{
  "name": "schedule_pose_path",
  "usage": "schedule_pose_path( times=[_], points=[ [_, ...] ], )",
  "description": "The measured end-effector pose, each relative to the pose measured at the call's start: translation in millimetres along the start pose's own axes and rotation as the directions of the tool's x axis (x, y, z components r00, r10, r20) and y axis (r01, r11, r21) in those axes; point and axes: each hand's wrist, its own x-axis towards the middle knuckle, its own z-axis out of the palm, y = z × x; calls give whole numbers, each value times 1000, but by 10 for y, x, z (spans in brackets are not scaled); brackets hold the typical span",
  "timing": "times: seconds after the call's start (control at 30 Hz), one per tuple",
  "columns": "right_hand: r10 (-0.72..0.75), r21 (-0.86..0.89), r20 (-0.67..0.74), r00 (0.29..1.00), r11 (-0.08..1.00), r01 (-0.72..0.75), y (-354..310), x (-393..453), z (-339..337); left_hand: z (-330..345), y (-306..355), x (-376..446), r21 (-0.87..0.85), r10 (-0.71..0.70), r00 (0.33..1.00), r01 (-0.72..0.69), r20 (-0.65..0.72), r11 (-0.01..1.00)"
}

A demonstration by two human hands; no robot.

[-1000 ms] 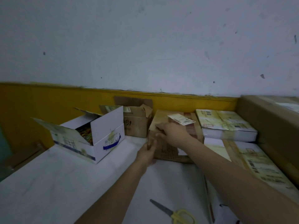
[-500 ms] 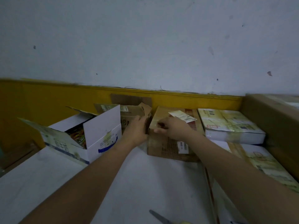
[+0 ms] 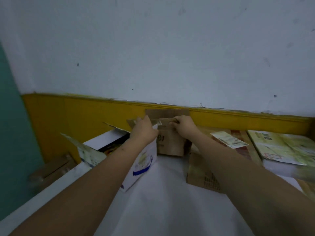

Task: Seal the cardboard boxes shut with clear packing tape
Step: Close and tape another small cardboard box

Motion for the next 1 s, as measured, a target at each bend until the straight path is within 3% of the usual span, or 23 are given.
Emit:
schedule_pose_path(
  times=[0.13,0.2,0.33,0.47,0.6,0.63,0.73,0.8,0.9,1.0],
  points=[
    [-144,-166,-164,976,979,116,-393,109,-409,-124,8,-8,-297,23,999,-11,39,955],
    [-167,-156,-258,952,979,129,-563,69,-736,-227,27,-106,-432,18,999,-3,32,902],
    [-138,12,-409,902,988,157,-769,-251,-1410,-516,82,-275,-559,-61,998,45,-10,828],
    [-149,229,-483,863,930,289,-949,-1046,-1800,-925,171,-563,-767,-123,990,24,-72,641],
    [-169,391,-406,898,856,337,-979,-1912,-1942,-1141,-8,-1253,-555,-24,986,-71,-162,829],
    [-174,427,-377,910,839,337,-973,-2101,-1957,-1186,-73,-1452,-542,-1,986,-92,-169,836],
    [-206,500,-273,940,804,322,-948,-2549,-1881,-1165,-276,-2023,-664,134,983,-185,-128,724],
    [-178,572,-186,966,780,254,-904,-2751,-1730,-1008,-399,-2404,-653,146,983,-183,-112,735],
    [-112,811,-86,990,570,135,-828,-3011,-1403,-660,-664,-2969,-565,96,988,-146,-117,812],
    [3,938,8,1000,347,-9,-731,-3251,-1051,-361,-852,-3516,-605,57,991,-120,-122,787]
  ],
)
